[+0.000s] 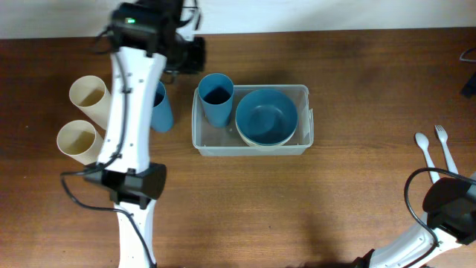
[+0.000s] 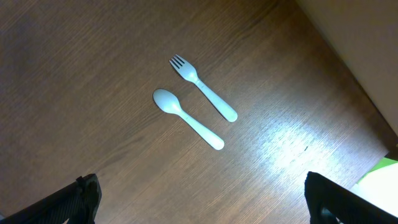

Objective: Pack container
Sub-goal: 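Move the left gripper back to the second blue cup and grasp it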

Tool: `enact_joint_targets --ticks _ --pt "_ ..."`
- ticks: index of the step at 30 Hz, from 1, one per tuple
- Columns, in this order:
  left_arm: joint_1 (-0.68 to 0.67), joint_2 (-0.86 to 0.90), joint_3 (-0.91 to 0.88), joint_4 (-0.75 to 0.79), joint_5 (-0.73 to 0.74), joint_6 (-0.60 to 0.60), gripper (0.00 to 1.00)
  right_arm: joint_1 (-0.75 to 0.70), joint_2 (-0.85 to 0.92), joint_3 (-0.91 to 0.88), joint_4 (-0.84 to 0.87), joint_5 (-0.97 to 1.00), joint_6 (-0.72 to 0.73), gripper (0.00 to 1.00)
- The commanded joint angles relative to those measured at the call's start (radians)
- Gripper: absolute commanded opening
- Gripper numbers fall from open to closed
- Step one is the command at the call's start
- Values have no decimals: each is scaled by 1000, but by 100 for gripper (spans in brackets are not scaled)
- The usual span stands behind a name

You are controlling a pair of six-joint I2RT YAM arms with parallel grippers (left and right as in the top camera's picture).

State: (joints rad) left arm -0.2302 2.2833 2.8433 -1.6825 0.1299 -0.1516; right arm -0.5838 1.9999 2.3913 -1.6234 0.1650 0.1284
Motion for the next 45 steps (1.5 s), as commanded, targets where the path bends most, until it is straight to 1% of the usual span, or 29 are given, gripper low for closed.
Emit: enact_joint_targets --ticks 1,2,4,5,6,7,9,12,16,18,21,23,24,27,31,33,37,41,45 --pt "70 -27 39 -5 0 -19 55 0 3 -4 0 15 -1 99" --pt "85 -33 39 -5 0 -19 62 0 4 -4 0 16 -1 99" --pt "111 -39 39 -5 0 -19 80 0 3 -4 0 16 -1 99" --pt "122 -40 39 -5 0 -19 86 0 3 -4 0 16 -1 99" --pt "131 -40 39 -5 0 -19 95 0 3 -4 0 16 -1 99" --pt "138 -40 36 -5 0 -19 100 0 4 -4 0 15 -1 99" --pt "145 -40 24 -5 -14 -20 100 0 3 -4 0 16 -1 99" --pt "145 -58 -5 -5 -101 -74 100 0 4 -4 0 16 -1 99" --pt "151 -139 -76 -5 -207 -125 100 0 4 -4 0 15 -1 99" --pt "166 -191 -124 -5 -208 -126 100 0 3 -4 0 16 -1 99" --pt "187 -282 -269 -5 -213 -135 100 0 3 -4 0 16 -1 99" --pt "201 -340 -414 -5 -246 -204 100 0 3 -5 0 16 -1 99" --pt "205 -354 -457 -5 -246 -235 100 0 3 -4 0 16 -1 99" --pt "214 -367 -548 -5 -192 -303 100 0 3 -4 0 16 -1 99" --pt "214 -365 -582 48 -42 -323 100 0 3 -4 0 15 -1 99" --pt "214 -365 -582 63 -3 -323 100 0 4 -4 0 15 -1 99" --pt "214 -365 -583 109 -19 -335 100 0 3 -4 0 16 -1 99" --pt "221 -365 -585 41 -161 -546 100 0 4 -4 0 16 -1 99" --pt "242 -365 -586 21 -153 -589 100 0 4 -4 0 16 -1 99"
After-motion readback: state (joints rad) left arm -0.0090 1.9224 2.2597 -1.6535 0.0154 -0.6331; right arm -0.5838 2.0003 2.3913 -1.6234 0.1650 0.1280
